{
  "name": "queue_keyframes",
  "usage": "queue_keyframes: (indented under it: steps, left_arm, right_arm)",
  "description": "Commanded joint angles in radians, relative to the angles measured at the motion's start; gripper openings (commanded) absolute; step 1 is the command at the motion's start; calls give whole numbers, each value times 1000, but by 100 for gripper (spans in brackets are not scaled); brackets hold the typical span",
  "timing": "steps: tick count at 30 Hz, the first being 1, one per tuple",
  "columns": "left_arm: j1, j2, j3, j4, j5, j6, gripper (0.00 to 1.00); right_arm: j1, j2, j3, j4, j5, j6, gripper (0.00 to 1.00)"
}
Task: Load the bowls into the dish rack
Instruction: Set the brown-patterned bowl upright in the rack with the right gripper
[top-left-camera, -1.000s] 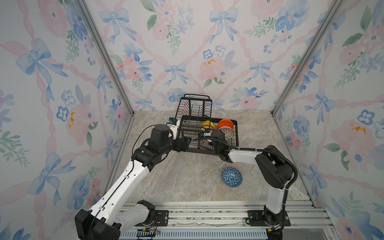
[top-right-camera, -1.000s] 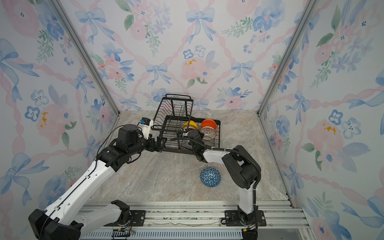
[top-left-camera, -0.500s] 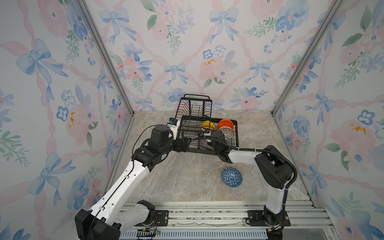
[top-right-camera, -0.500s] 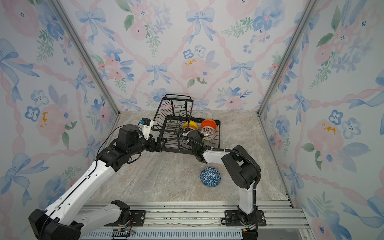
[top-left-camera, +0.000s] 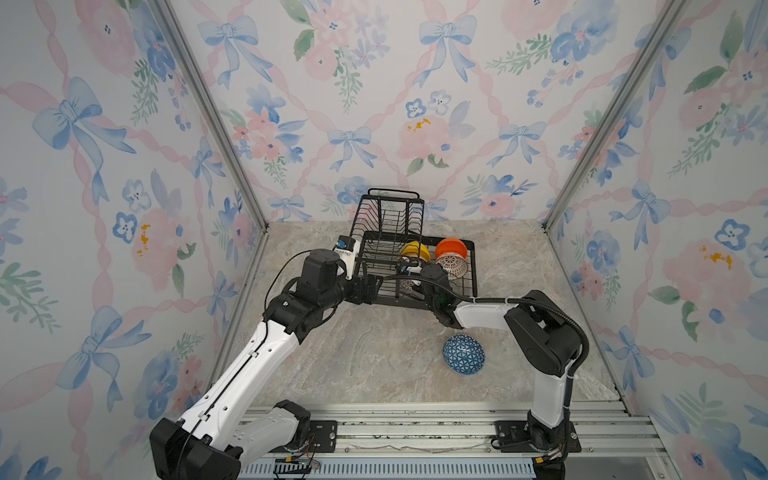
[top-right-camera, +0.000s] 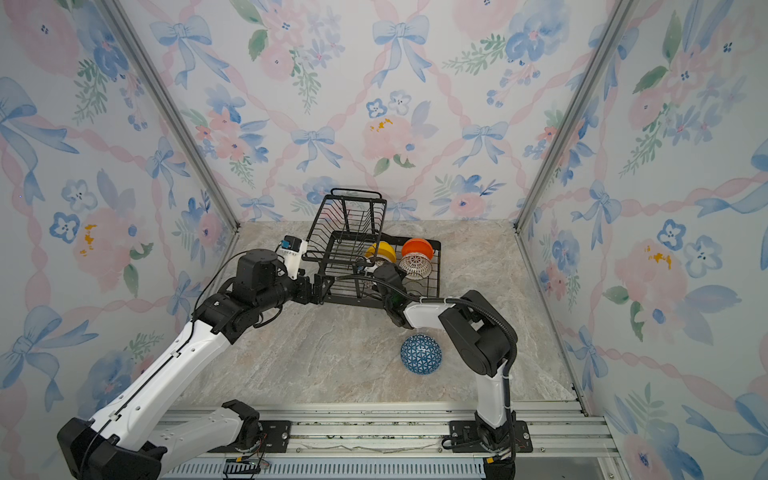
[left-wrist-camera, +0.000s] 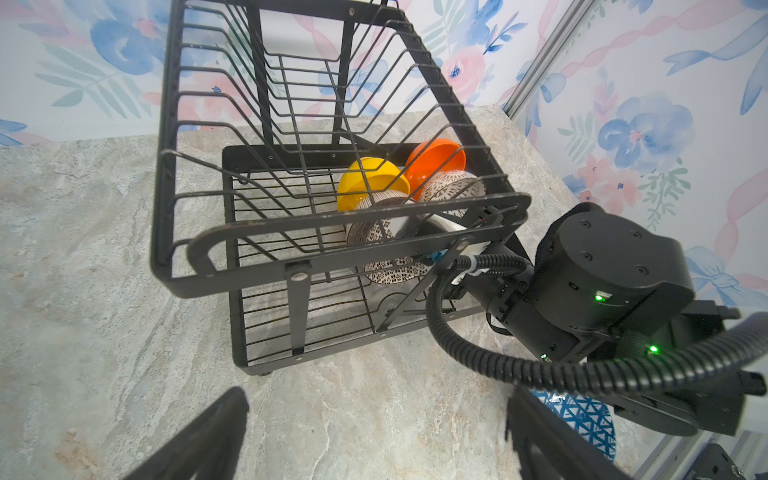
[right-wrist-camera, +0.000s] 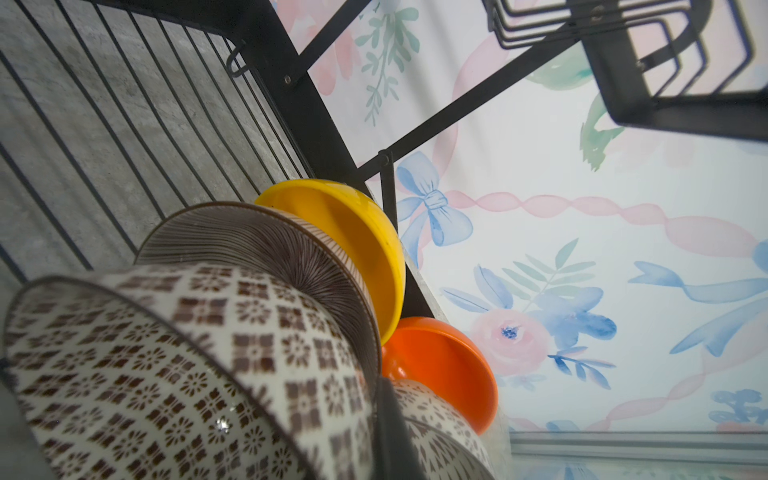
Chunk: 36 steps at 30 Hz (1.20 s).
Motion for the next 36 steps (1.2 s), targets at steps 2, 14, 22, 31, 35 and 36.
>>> queue_keyframes:
  steps: [2,14,22,31,35,36]
  left_arm:
    - [8,6,-14,-12,11,-18,98]
    - [7,0,-13,-12,8,-20,98]
    - [8,5,-8,-12,10,-20,98]
    - [8,2,-14,-12,8,-20,98]
    - [8,4,-15,-12,8,-21,98]
    - [8,4,-16,-12,8,-21,98]
  right_arm:
    - [34,10,-11,89,-21,40,0]
    - [38,11,-16,12,-74,101,0]
    - [37,-2,-16,-44,-96,125,0]
    - [24,-46,-31,-128,-144,163,2]
    - [18,-68,-46,-156,-171,181,2]
    - [17,-72,-46,-164,-176,186,2]
